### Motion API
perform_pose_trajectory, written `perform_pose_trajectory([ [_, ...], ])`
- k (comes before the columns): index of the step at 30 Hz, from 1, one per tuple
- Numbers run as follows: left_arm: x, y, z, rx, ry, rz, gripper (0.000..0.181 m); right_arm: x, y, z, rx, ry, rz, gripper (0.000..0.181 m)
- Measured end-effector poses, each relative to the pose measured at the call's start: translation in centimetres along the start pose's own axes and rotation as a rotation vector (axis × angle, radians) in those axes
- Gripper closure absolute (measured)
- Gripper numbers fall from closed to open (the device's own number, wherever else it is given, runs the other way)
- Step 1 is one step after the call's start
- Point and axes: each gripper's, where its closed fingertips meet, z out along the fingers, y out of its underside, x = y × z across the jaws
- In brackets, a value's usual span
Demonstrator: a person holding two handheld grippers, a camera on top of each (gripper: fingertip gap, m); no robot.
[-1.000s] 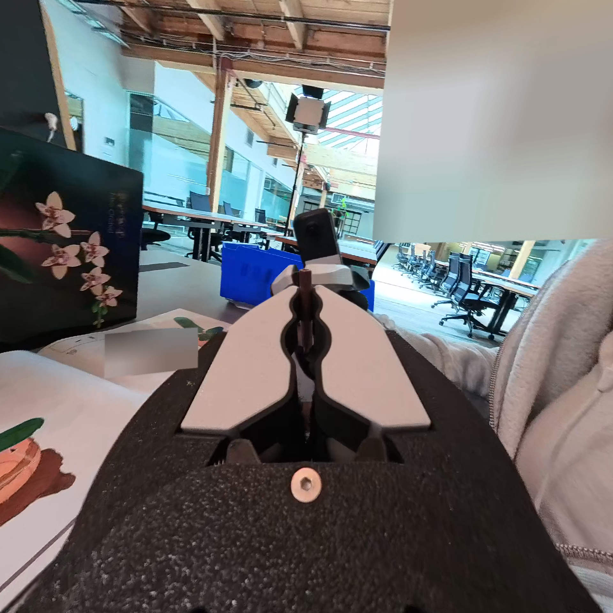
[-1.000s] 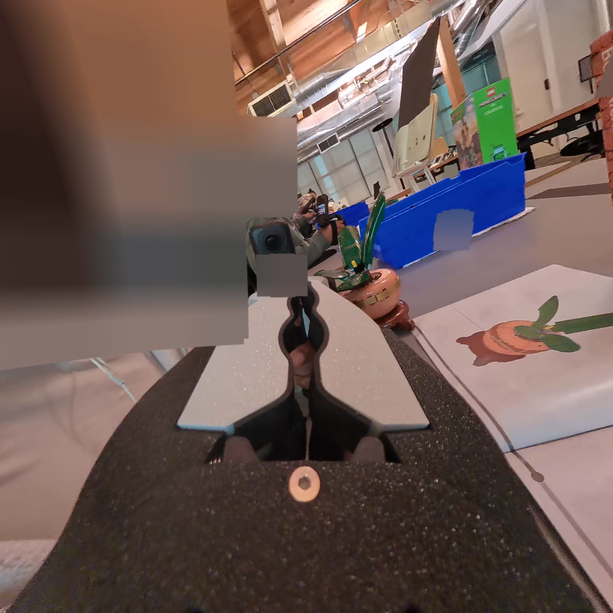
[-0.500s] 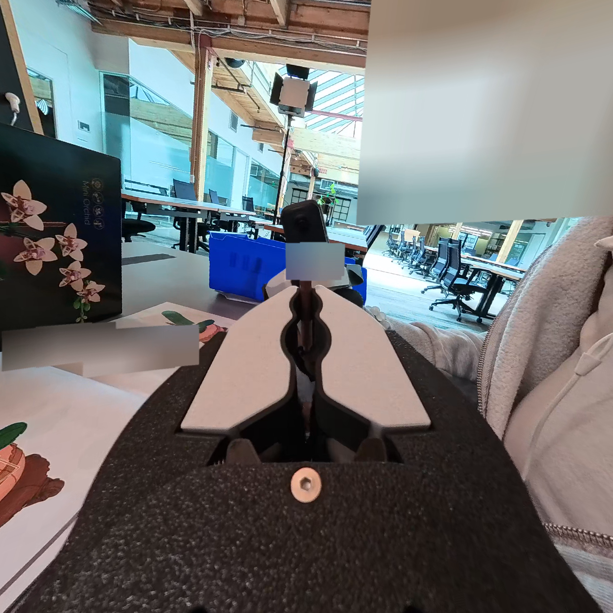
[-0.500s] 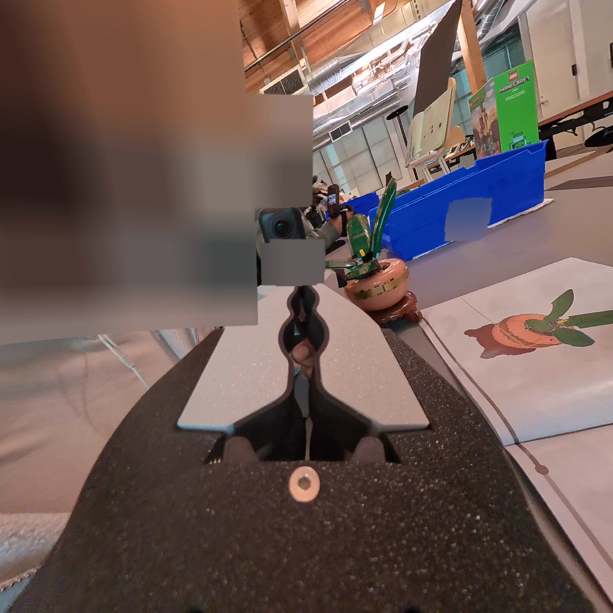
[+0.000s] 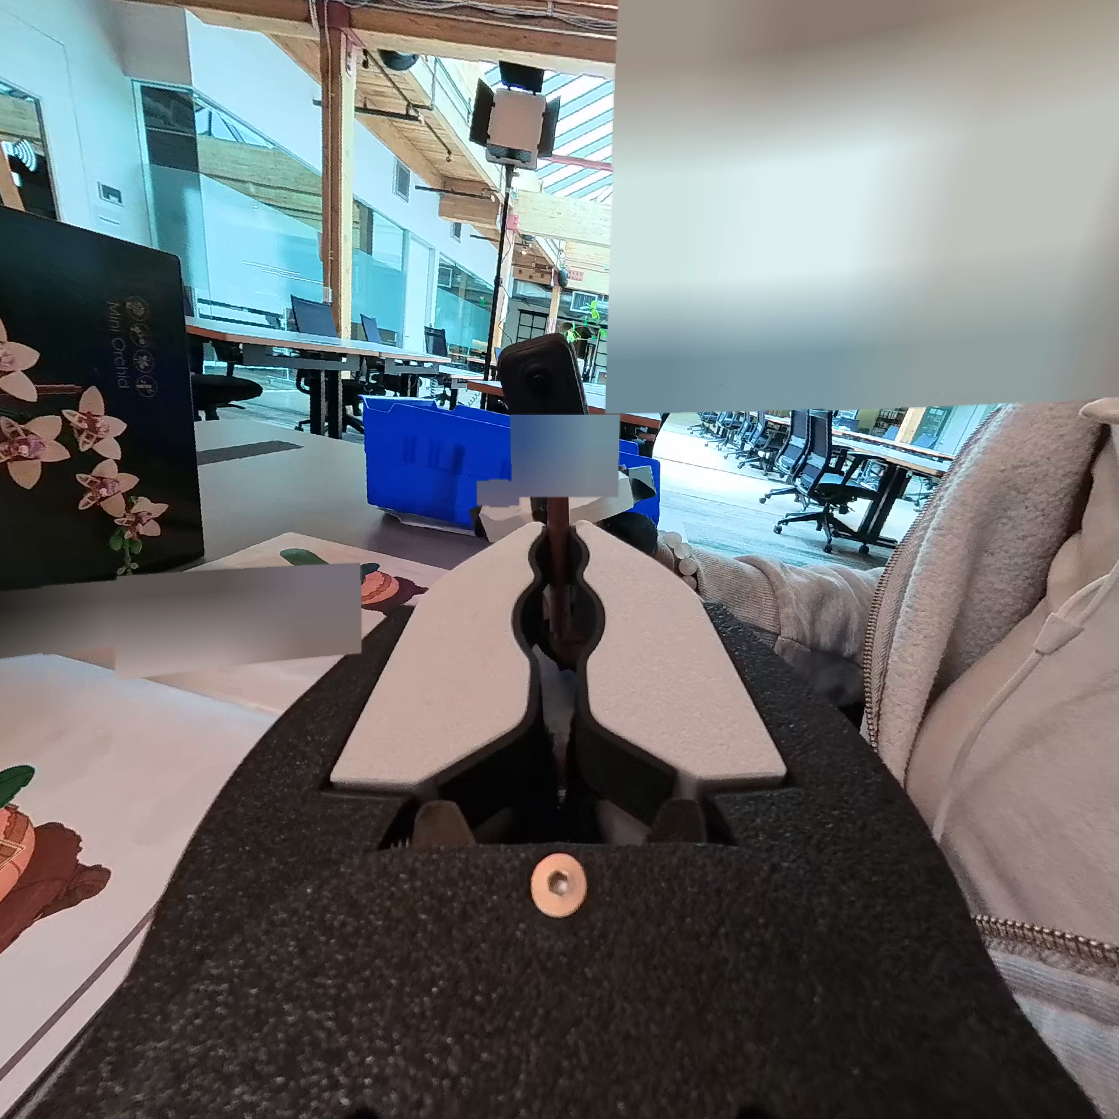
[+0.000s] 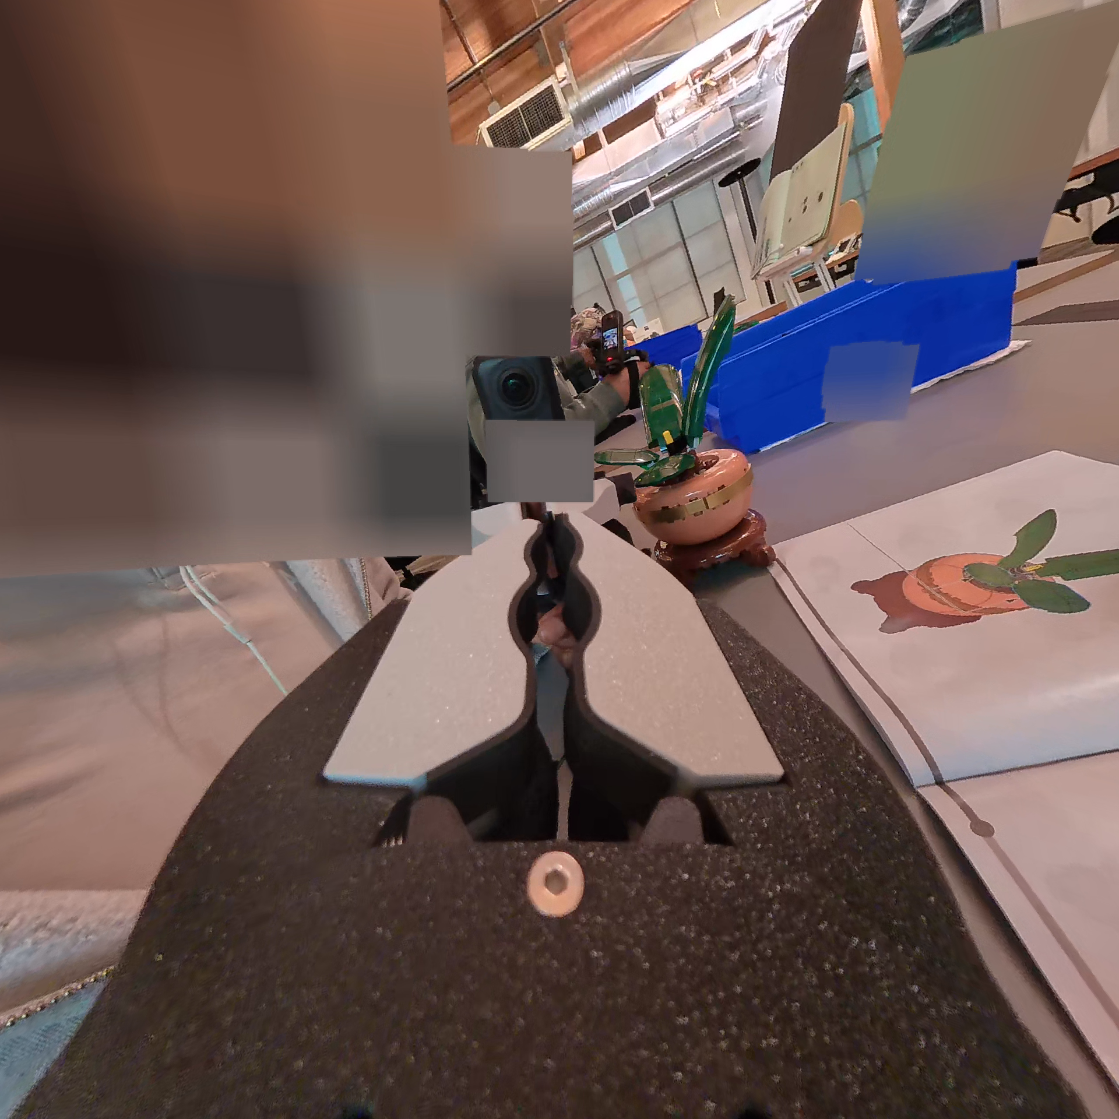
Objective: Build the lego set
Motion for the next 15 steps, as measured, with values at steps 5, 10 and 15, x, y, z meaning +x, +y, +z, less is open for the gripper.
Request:
perform_pose_trajectory([
  [5, 0.02, 0.25, 0.0, -0.017, -0.001, 0.008, 0.178, 0.07, 0.21, -0.09, -0.015, 0.006, -0.011, 0.18],
  [10, 0.03, 0.48, -0.01, -0.031, -0.006, 0.02, 0.178, 0.23, 0.5, -0.15, -0.031, 0.017, -0.022, 0.179],
  [15, 0.03, 0.72, -0.09, -0.045, -0.003, 0.02, 0.178, 0.29, 0.8, -0.17, -0.047, 0.013, -0.022, 0.18],
])
